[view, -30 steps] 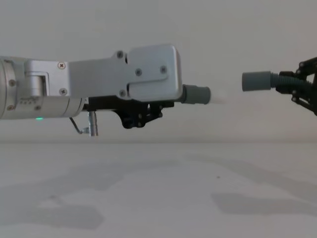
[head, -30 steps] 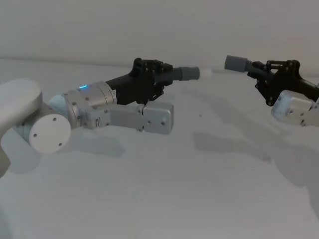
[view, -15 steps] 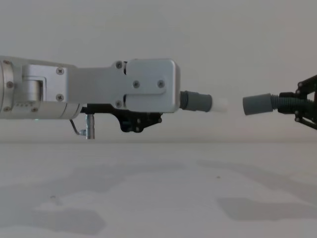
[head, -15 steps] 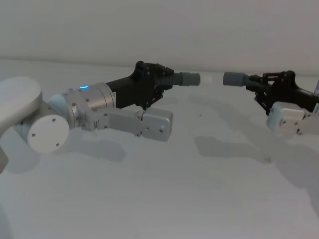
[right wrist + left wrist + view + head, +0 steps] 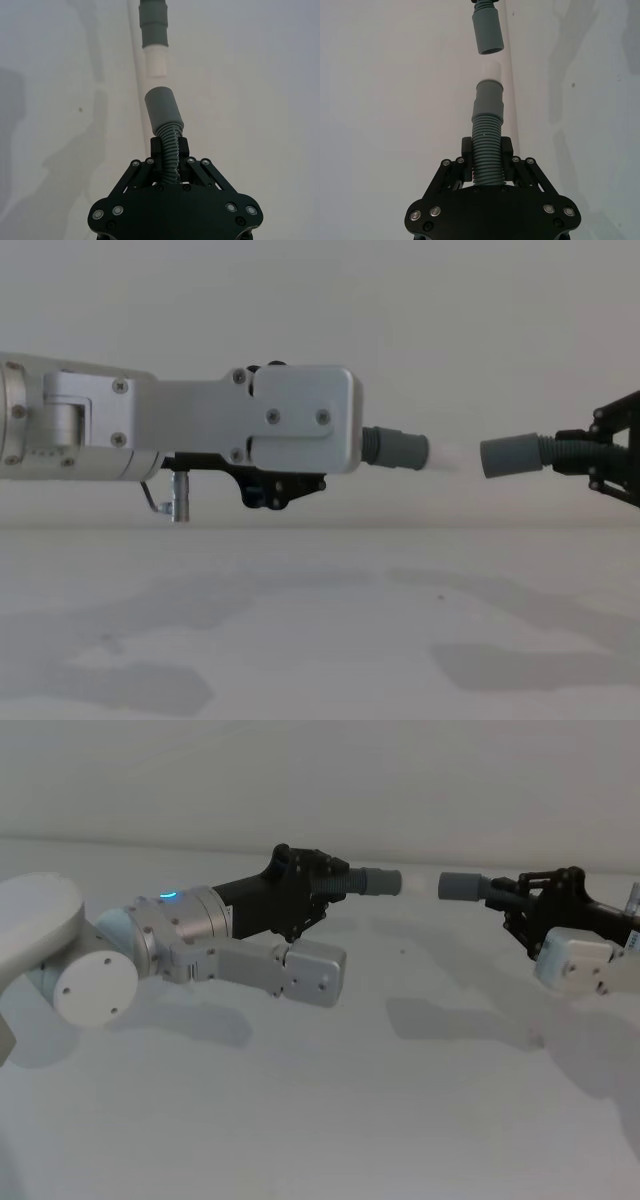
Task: Use both hands to pick up one end of the pipe from the table, align the ends, and insert them.
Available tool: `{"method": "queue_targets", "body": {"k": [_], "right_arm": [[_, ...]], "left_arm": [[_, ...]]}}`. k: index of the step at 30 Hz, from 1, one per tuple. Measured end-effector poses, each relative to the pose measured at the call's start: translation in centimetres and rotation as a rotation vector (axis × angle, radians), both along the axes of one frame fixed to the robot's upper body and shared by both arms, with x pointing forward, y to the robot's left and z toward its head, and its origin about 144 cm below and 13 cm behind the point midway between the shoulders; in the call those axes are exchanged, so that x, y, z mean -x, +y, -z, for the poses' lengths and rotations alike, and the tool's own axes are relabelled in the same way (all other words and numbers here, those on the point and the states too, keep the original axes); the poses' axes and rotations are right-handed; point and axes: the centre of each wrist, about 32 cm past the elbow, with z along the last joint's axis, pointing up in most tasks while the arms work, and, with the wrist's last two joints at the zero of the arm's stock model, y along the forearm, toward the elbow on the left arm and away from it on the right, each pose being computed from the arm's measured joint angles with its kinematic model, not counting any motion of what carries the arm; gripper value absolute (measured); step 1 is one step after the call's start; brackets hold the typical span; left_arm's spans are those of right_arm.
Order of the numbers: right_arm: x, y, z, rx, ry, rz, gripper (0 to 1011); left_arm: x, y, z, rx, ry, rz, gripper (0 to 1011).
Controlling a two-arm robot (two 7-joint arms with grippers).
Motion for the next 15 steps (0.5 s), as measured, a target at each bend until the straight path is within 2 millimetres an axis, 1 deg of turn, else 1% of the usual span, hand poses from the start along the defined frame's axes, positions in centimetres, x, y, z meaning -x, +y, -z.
{"method": "queue_targets", "body": {"k": [15], "right_arm": [[0.13,0.29,-0.37,-0.017,0.031,-0.056,177]], "left_arm": [[0.00,0.01,-0.01,-0.006,-0.002,0.003,320]]}}
